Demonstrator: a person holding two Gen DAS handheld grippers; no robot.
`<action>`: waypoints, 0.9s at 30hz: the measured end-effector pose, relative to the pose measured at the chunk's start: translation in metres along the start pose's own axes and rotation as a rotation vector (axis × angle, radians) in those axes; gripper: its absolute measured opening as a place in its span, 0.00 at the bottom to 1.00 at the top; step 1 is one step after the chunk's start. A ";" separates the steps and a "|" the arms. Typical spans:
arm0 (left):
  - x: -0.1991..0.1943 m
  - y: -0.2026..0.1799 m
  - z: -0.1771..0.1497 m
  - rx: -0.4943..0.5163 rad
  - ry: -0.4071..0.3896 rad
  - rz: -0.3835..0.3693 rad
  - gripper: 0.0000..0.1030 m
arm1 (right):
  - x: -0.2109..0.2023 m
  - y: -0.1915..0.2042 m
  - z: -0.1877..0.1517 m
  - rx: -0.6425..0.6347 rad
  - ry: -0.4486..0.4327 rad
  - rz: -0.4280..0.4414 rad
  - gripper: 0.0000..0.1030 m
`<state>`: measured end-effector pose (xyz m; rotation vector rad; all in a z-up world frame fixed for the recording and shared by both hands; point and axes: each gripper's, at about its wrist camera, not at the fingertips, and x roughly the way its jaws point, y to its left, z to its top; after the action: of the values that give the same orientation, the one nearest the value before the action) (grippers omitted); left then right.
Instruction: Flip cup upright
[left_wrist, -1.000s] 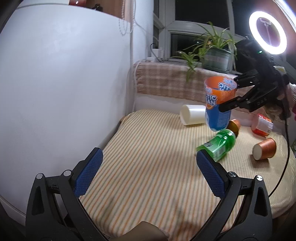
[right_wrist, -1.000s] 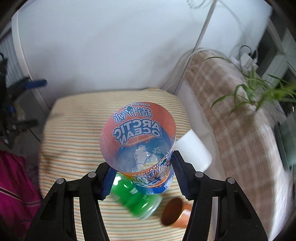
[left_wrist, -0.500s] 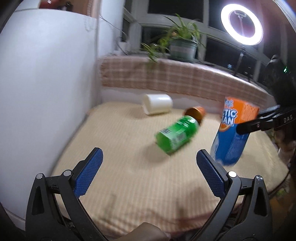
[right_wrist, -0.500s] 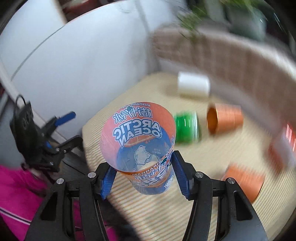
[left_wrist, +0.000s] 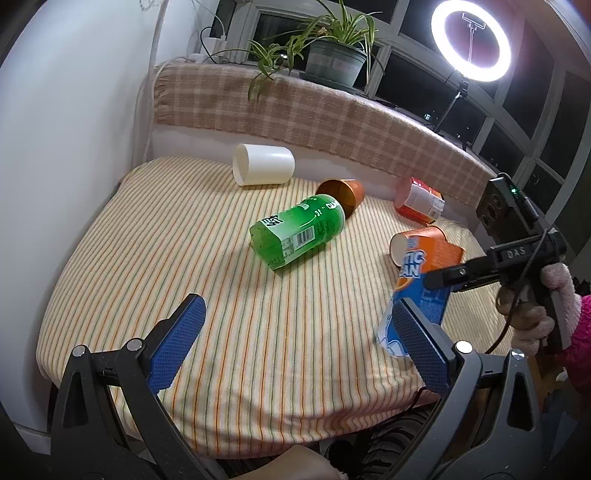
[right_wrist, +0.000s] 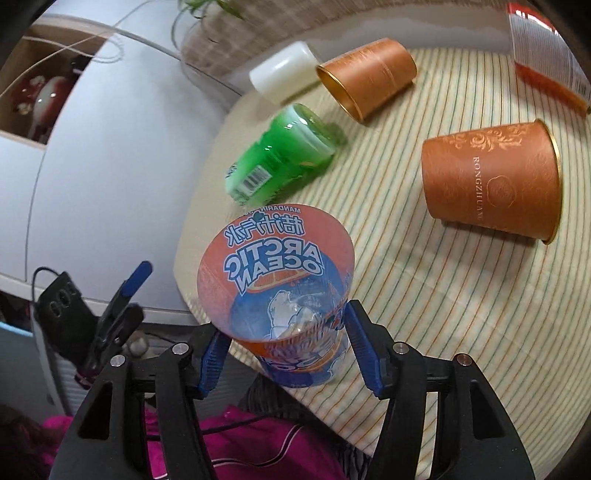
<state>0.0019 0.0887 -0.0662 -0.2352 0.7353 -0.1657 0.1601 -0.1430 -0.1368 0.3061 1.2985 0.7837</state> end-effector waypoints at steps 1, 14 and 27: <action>0.000 0.000 0.000 -0.002 0.001 0.001 1.00 | 0.001 -0.003 0.001 0.005 -0.003 0.001 0.59; 0.015 0.000 0.010 -0.024 0.038 -0.031 1.00 | 0.023 -0.018 0.011 0.033 -0.013 -0.083 0.62; 0.085 -0.022 0.035 -0.222 0.235 -0.246 1.00 | -0.041 0.018 -0.072 -0.174 -0.299 -0.330 0.66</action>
<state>0.0862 0.0535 -0.0901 -0.5251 0.9586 -0.3506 0.0836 -0.1732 -0.1151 0.0612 0.9598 0.5415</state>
